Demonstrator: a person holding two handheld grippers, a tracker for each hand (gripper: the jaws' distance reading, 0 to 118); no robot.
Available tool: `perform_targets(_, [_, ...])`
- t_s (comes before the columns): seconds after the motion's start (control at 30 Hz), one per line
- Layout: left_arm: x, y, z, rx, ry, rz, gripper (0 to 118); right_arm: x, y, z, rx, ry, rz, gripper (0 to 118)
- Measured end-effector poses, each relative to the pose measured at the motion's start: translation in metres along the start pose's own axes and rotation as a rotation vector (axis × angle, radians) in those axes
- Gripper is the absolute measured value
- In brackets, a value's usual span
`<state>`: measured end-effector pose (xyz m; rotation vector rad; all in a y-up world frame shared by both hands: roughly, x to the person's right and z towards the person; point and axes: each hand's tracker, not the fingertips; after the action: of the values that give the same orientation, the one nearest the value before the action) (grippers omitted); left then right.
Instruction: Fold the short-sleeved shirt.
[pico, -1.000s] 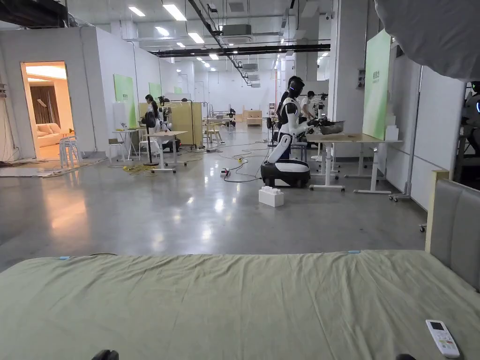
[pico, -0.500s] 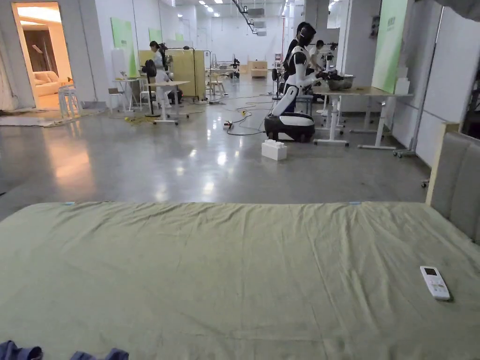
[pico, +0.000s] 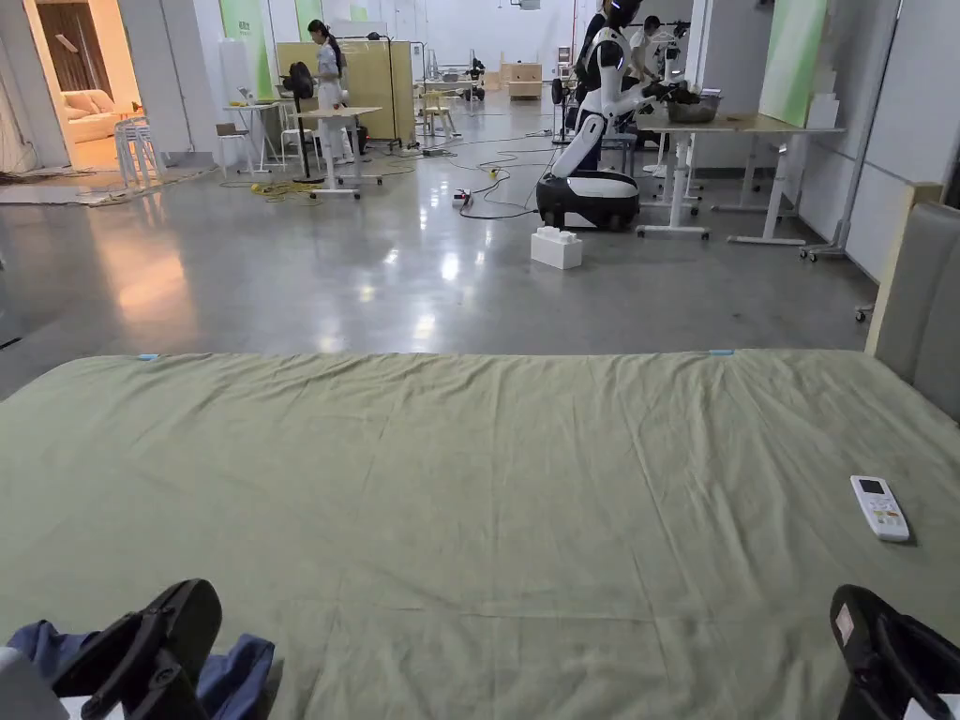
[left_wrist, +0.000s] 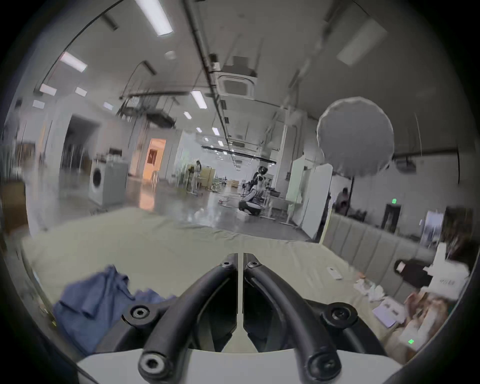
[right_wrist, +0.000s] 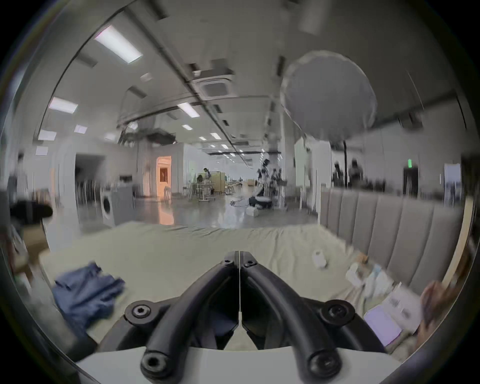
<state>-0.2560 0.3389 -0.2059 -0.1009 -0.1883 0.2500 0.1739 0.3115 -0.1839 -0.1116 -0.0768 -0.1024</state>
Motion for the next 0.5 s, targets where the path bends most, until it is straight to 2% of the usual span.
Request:
perform_targets(0.03, [0.001, -0.001, 0.001, -0.005, 0.006, -0.025, 3, -0.001, 0.003, 0.000, 0.030, 0.002, 0.057, 0])
perform_targets(0.23, [0.012, 0.011, 0.005, 0.013, 0.012, -0.099, 3, -0.010, 0.003, 0.004, 0.009, 0.018, 0.071, 0])
perform_targets(0.37, [0.028, 0.008, 0.007, 0.022, 0.038, -0.280, 3, -0.012, 0.003, 0.007, 0.011, 0.040, 0.046, 0])
perform_targets(0.5, [0.031, 0.007, 0.009, 0.011, 0.003, -0.277, 3, -0.016, 0.004, 0.008, 0.012, 0.034, 0.087, 0])
